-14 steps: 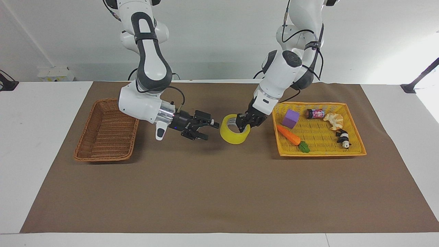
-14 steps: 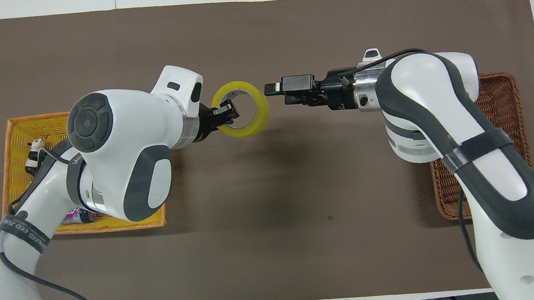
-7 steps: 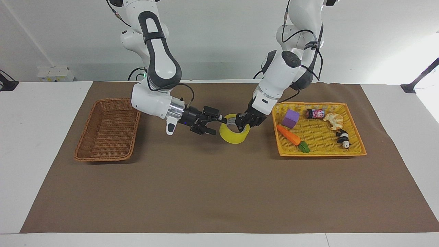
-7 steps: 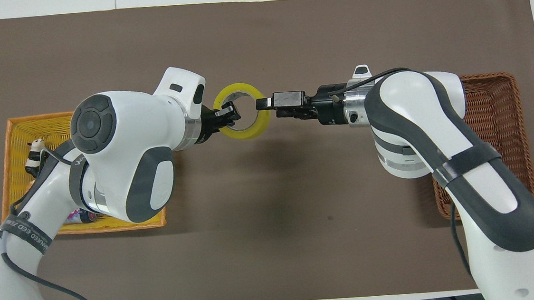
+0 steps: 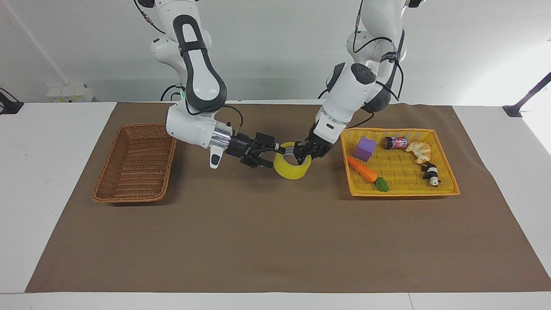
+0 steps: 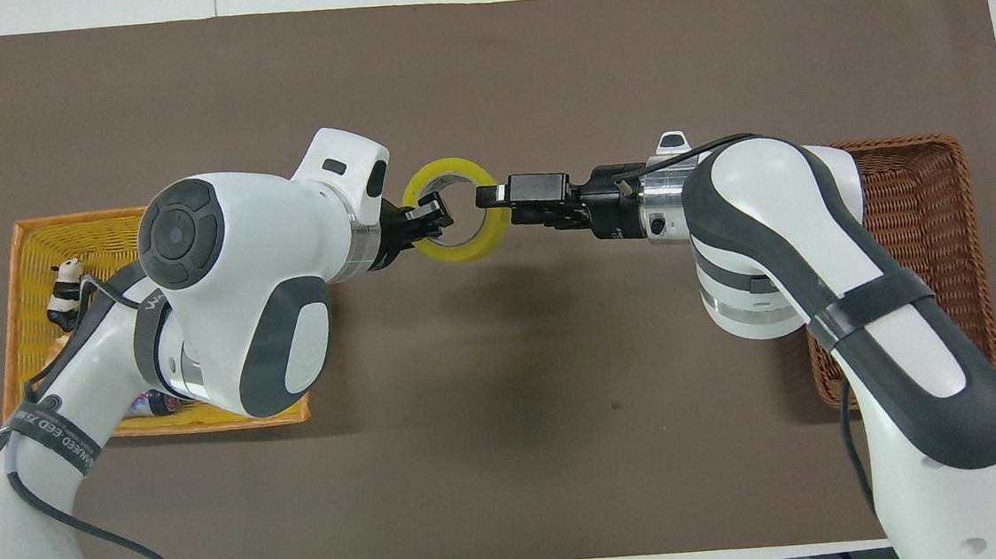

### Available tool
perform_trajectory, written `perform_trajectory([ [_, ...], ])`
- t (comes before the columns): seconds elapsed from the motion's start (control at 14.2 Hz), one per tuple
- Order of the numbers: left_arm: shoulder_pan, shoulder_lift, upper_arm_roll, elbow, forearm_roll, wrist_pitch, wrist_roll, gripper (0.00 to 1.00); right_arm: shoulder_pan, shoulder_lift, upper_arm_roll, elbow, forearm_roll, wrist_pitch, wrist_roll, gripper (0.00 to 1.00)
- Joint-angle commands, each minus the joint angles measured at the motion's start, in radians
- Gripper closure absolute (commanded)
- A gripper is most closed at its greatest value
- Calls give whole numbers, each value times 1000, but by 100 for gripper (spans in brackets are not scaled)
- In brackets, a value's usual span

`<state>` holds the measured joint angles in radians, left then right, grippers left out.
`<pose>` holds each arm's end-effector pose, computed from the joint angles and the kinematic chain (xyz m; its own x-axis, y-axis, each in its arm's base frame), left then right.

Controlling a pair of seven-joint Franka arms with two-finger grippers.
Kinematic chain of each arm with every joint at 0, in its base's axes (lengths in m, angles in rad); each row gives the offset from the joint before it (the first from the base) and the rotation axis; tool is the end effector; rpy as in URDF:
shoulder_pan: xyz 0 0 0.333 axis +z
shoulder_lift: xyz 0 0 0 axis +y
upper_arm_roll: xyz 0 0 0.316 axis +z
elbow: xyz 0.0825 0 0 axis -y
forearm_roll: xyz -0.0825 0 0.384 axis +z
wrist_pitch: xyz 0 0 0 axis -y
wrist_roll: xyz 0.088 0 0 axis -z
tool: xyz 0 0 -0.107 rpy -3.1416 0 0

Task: Move tape to another basket
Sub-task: 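Grasp the tape rim with the right gripper beside the left gripper, then open the left gripper and withdraw it while the right gripper holds tape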

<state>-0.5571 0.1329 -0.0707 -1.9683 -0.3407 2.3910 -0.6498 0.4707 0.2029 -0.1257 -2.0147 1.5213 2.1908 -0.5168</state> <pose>0.4942 -0.3606 0.4354 0.9702 0.2416 0.0173 0.2164 -0.8966 0.3863 0.5574 0.2413 0.3783 0.9883 -0.1528 0.0008 -0.0607 -0.3974 -0.9156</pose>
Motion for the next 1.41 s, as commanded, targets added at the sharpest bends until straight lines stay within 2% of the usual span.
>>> perform_trajectory([
  [0.0, -17, -18, 15, -10, -12, 8, 6, 99, 3, -33, 1, -32, 39, 12, -19, 7],
  [0.21, -17, -18, 15, -12, -12, 7, 4, 99, 5, -33, 1, -32, 39, 12, -5, 9],
  [0.49, -17, -18, 15, -12, -12, 7, 4, 99, 8, -33, 1, -32, 39, 17, 3, 20],
  [0.77, -17, -19, 15, -12, -12, 7, 4, 99, 9, -33, 1, -32, 39, 18, 3, 25],
  [0.92, -17, -19, 15, -14, -12, 5, 4, 99, 9, -33, 1, -32, 39, 17, 3, 41],
  [1.13, -17, -19, 15, -14, -12, 5, 4, 99, 9, -33, 0, -32, 39, 18, 1, 97],
  [1.34, -17, -19, 15, -14, -12, 4, 2, 99, 9, -34, 0, -32, 36, 18, -3, 100],
])
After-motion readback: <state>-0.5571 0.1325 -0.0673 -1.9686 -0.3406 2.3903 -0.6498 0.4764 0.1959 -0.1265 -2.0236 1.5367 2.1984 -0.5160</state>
